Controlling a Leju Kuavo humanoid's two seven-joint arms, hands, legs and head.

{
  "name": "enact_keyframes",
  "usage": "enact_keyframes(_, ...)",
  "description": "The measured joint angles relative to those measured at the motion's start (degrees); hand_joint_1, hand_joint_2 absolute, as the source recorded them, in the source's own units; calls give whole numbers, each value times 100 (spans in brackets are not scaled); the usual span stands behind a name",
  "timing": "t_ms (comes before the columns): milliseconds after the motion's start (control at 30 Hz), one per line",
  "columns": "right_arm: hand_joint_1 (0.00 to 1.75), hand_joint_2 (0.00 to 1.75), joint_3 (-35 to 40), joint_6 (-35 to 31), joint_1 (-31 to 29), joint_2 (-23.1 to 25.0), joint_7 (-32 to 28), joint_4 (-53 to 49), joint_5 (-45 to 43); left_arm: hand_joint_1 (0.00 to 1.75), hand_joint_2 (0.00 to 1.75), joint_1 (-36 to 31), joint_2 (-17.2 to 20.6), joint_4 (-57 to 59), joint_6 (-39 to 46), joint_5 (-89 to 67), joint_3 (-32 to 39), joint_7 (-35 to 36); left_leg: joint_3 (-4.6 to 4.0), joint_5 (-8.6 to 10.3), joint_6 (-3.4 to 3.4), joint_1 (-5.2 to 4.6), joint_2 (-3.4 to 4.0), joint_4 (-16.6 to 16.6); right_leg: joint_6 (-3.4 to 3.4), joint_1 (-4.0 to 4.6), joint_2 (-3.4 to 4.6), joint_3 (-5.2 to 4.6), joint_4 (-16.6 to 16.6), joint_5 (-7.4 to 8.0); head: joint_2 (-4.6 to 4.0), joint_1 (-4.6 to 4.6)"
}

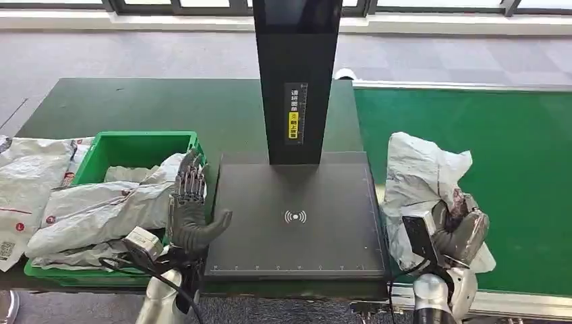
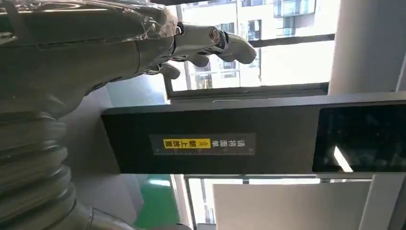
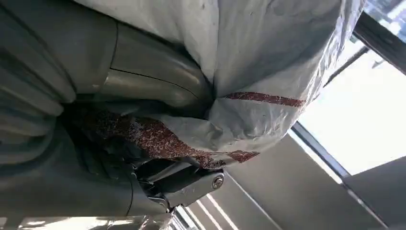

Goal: Moved the parcel from conveyor to table for the left to box.

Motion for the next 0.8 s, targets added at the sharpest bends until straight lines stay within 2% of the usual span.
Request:
enact_keyframes(200,175,175,937,-357,716,77,-68,-1447,-425,0,175,-28,0,105,-7,7,-59,0,-2,-5,-5,0,4,0,-1,1,6,-7,0,-2,0,0)
enact_keyframes(367,175,175,2023,-17,944,-46,-77,-2060,-1180,0,175,-68,0,208,-11,61,-133,0,0,-5,-4,1,14,-1,-2,1,10,-9,0,-2,0,2)
enact_keyframes(567,175,175,2813,360,925,-168,-79,-2050,-1358,0,175,-85,0,293,-7,92,-175,0,0,2,0,1,12,-1,0,1,7,-3,0,1,0,2)
enact_keyframes(800,175,175,2988,594,614,-192,-72,-1319,-1559,0,175,-97,2,304,28,120,-254,0,-1,1,0,1,11,0,0,1,8,-3,0,1,0,0)
